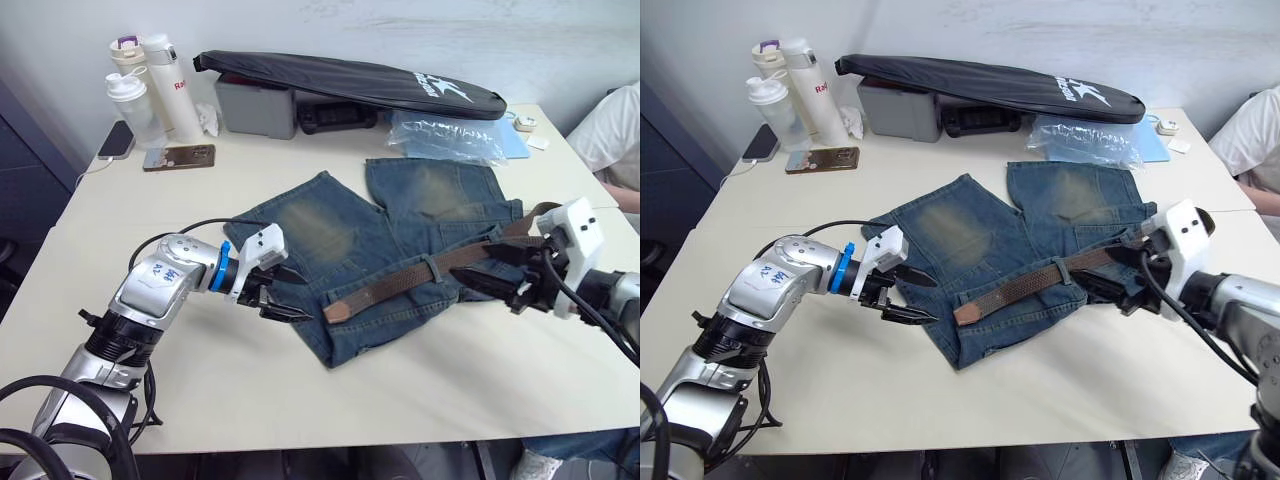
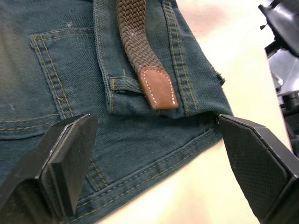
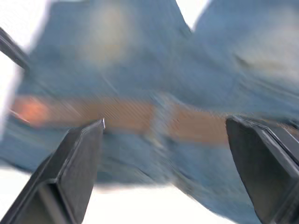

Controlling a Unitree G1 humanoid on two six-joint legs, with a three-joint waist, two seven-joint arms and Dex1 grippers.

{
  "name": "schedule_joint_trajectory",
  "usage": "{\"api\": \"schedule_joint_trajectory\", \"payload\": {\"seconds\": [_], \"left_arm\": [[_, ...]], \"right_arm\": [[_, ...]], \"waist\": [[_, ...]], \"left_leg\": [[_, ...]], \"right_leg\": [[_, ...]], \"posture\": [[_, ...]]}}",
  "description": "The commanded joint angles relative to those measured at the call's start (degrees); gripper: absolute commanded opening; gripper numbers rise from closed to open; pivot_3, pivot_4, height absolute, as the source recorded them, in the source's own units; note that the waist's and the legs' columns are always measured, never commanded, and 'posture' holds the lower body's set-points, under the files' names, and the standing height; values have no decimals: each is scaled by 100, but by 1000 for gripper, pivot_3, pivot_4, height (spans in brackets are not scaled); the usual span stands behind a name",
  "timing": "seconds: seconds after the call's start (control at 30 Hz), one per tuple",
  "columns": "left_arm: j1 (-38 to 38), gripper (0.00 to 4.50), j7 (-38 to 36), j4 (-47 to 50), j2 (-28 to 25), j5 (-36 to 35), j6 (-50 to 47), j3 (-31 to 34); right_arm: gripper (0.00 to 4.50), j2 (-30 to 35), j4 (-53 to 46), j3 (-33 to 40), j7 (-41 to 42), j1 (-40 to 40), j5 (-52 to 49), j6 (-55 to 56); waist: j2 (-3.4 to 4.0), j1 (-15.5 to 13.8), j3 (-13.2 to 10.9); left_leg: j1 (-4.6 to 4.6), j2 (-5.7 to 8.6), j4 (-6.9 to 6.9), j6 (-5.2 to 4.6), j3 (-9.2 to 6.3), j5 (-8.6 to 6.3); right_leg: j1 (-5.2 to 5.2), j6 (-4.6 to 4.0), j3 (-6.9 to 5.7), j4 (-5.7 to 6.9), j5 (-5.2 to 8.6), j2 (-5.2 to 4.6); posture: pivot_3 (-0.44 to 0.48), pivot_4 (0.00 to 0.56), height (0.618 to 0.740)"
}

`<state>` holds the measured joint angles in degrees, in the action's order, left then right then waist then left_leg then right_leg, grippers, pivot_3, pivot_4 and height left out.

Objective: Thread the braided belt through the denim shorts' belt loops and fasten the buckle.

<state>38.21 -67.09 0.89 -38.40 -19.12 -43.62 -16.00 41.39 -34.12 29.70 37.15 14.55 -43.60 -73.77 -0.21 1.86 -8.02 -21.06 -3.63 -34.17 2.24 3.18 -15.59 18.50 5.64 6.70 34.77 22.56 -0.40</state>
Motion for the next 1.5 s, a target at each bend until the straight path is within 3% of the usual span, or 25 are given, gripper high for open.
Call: {"api": "schedule_joint_trajectory", "payload": {"seconds": [0.03, 0.2, 0.33, 0.8, 1.1, 1.5], "left_arm": [[90, 4500, -20, 98, -54, -86, 26, 192], [-20, 4500, 97, 283, -63, -114, -36, 267], [-104, 4500, 256, 427, 21, -245, -239, 404], [-911, 4500, 417, 1352, -56, -589, 612, 1108], [-1024, 4500, 799, 1441, -189, -595, 409, 1208], [-1094, 4500, 1056, 1417, -328, -667, 127, 1259]], "right_arm": [[4485, -1049, -417, 308, -878, 77, -625, -693], [4485, -3517, -314, 987, -2139, 90, -1554, -1476], [4485, -4232, -230, 1141, -2710, -83, -1739, -1661], [4485, -4651, 568, 1005, -3807, -248, -2086, -1184], [4485, -4511, 1159, 601, -4244, 31, -2644, -638], [4485, -4281, 1681, -275, -4219, 50, -3146, 158]], "waist": [[-2, -4, 3], [16, -3, 9], [18, -4, 10], [26, 180, 15], [24, 268, 16], [24, 304, 14]], "left_leg": [[0, 1, 1, 0, 2, 0], [-6, 2, 8, 6, 6, 3], [-7, 7, 12, 9, 2, 4], [-2, 6, 31, 8, 6, 3], [-5, 6, 33, 5, 3, 3], [-4, 4, 35, 5, 4, 3]], "right_leg": [[3, 0, 2, 1, 0, -1], [14, 0, 3, 30, 0, -5], [14, 0, -3, 30, 0, -14], [19, -1, 0, 16, 0, -8], [19, 0, -1, 11, 0, -8], [19, 0, 0, 9, 0, -7]], "posture": [[0, 150, 740], [0, 150, 740], [0, 150, 740], [0, 150, 740], [0, 150, 740], [0, 150, 740]]}}
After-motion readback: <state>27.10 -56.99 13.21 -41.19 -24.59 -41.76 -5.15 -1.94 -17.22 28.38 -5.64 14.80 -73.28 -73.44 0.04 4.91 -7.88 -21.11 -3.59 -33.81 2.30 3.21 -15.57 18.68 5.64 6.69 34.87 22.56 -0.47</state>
